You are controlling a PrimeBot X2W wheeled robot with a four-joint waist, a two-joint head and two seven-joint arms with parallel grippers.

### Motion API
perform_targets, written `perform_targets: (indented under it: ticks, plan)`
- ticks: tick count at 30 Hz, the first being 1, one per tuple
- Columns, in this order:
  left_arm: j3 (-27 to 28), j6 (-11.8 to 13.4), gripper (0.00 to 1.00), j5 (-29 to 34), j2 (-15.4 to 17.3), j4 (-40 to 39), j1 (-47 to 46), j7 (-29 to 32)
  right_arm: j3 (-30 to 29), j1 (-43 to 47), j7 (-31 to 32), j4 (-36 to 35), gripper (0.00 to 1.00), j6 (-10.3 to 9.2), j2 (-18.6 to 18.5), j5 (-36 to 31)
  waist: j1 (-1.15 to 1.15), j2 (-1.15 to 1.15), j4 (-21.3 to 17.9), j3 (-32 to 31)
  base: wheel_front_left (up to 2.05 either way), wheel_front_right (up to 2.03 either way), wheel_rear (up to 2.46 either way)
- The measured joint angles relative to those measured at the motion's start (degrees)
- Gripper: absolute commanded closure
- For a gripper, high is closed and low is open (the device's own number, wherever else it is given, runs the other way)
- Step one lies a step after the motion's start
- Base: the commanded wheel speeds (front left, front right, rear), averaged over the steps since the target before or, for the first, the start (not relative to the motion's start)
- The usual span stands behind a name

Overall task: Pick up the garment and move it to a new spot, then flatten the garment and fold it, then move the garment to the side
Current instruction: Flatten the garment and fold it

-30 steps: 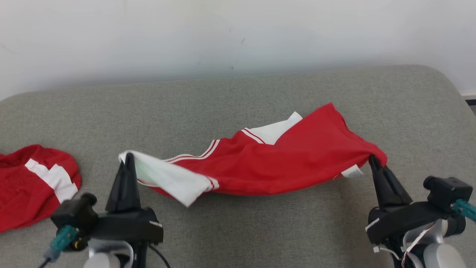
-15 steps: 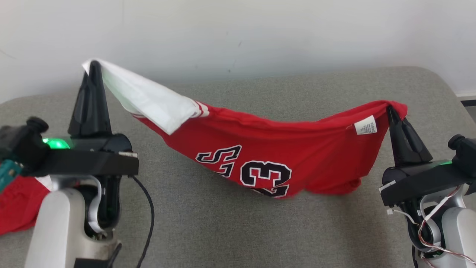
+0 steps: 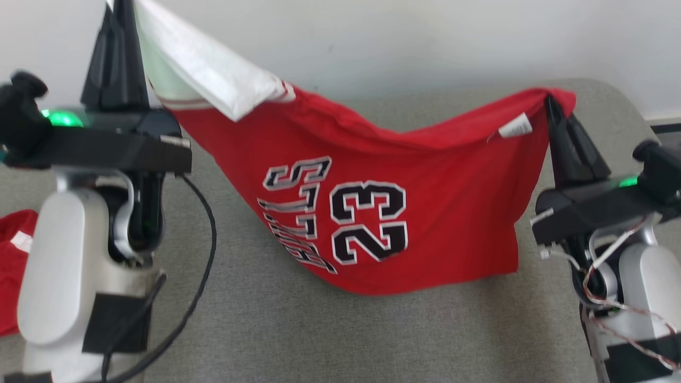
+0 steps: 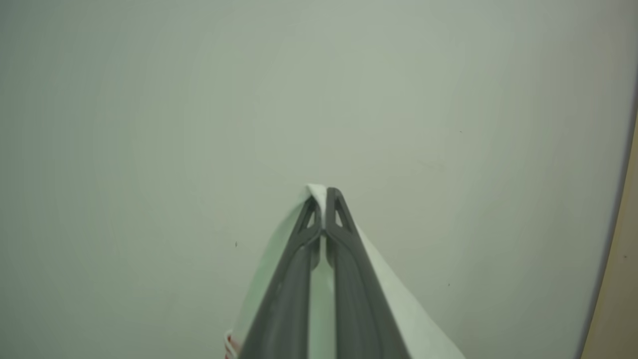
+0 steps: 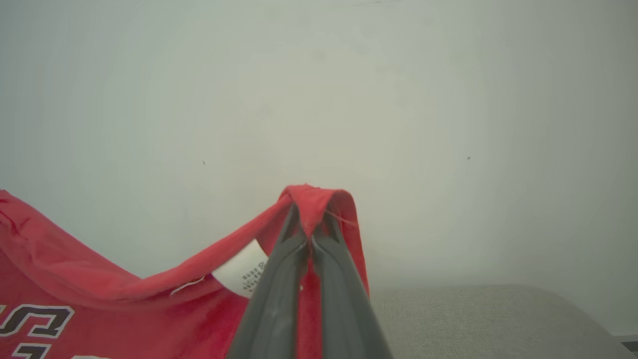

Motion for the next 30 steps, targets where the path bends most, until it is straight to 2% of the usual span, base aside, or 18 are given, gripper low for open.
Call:
perform_targets:
  ticks: [14, 24, 30]
  plan:
    - [-1.4, -0.9, 1.00, 2.1, 2.3, 11.4, -16.9, -4.7, 7.2, -17.8, -4.1, 12.8, 1.00, 0.00, -1.3, -0.3, 0.01, 0.00, -2.0, 5.9, 0.00, 0.00, 0.00]
    - [-1.3, -1.6, 1.00, 3.7, 4.2, 17.7, -27.3, -8.3, 10.2, -33.4, -13.0, 25.3, 1.00, 0.00, -0.2, -0.4, 0.01, 0.00, -4.1, 11.6, 0.00, 0.00, 0.00]
    - [-1.4, -2.0, 1.00, 6.2, 5.5, 17.4, -31.6, -9.0, 10.9, -40.1, -17.6, 30.8, 1.00, 0.00, 1.5, -1.7, 0.02, 0.01, -5.7, 13.8, 0.00, 0.00, 0.00]
